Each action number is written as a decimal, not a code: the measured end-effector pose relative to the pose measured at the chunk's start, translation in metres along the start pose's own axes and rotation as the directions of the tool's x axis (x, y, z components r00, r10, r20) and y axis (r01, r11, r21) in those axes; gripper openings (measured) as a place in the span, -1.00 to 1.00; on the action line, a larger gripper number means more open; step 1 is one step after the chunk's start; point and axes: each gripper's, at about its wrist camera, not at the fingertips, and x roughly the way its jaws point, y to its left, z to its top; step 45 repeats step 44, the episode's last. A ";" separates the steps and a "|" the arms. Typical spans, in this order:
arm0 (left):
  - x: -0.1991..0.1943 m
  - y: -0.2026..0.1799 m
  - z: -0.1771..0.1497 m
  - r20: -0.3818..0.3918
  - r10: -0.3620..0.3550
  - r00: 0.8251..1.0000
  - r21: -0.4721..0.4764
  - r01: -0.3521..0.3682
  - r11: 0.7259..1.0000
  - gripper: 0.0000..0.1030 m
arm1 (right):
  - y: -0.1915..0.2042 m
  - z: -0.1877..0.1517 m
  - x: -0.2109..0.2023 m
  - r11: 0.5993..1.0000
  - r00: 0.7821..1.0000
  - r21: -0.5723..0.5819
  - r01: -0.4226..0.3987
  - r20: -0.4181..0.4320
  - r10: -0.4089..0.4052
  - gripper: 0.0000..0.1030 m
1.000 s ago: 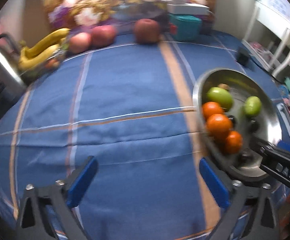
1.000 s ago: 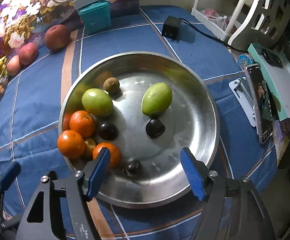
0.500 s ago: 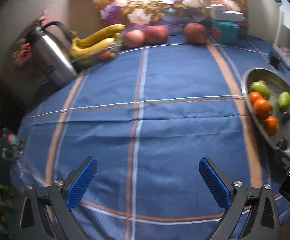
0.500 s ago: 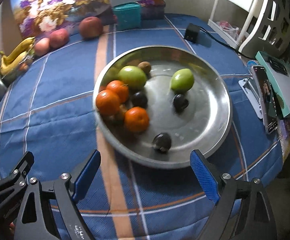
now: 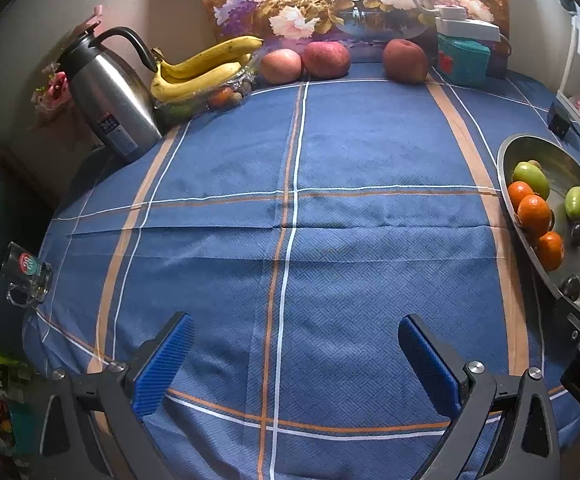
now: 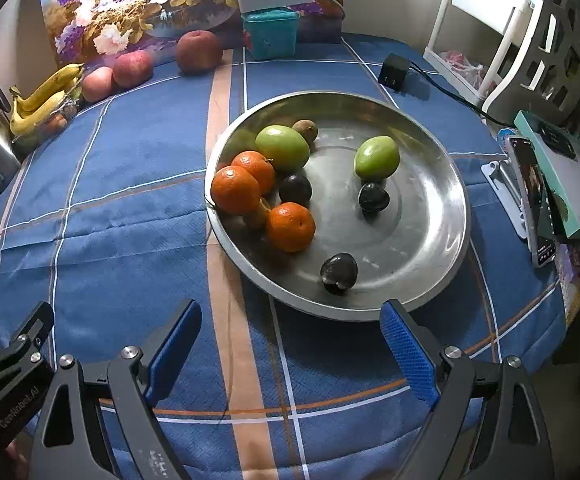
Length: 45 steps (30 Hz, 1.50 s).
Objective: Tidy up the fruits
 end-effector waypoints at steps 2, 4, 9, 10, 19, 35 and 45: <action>0.000 0.001 0.001 -0.002 -0.008 1.000 -0.005 0.008 1.000 1.00 | 0.000 0.001 0.000 1.000 1.000 -0.001 0.002 0.002 -0.002 0.77; 0.000 0.002 0.002 -0.003 -0.014 1.000 -0.010 0.014 1.000 1.00 | 0.000 0.001 0.000 1.000 1.000 -0.005 0.008 0.003 -0.008 0.77; 0.001 0.004 0.003 -0.009 -0.020 1.000 -0.015 0.020 1.000 1.00 | 0.002 0.002 0.001 1.000 1.000 -0.011 0.015 0.005 -0.015 0.77; 0.000 0.005 0.003 -0.009 -0.022 1.000 -0.017 0.021 1.000 1.00 | 0.002 0.002 0.001 1.000 1.000 -0.012 0.015 0.005 -0.015 0.77; 0.000 0.008 0.005 -0.009 -0.028 1.000 -0.029 0.027 0.999 1.00 | 0.006 0.003 0.001 1.000 1.000 -0.022 0.021 0.006 -0.020 0.77; 0.002 0.013 0.004 -0.012 -0.008 1.000 -0.041 0.007 0.999 1.00 | 0.008 0.003 0.002 0.999 1.000 -0.024 0.023 0.001 -0.023 0.77; 0.002 0.015 0.004 -0.011 -0.009 1.000 -0.044 0.009 0.999 1.00 | 0.002 0.003 0.004 1.000 1.000 -0.007 0.020 -0.005 -0.020 0.77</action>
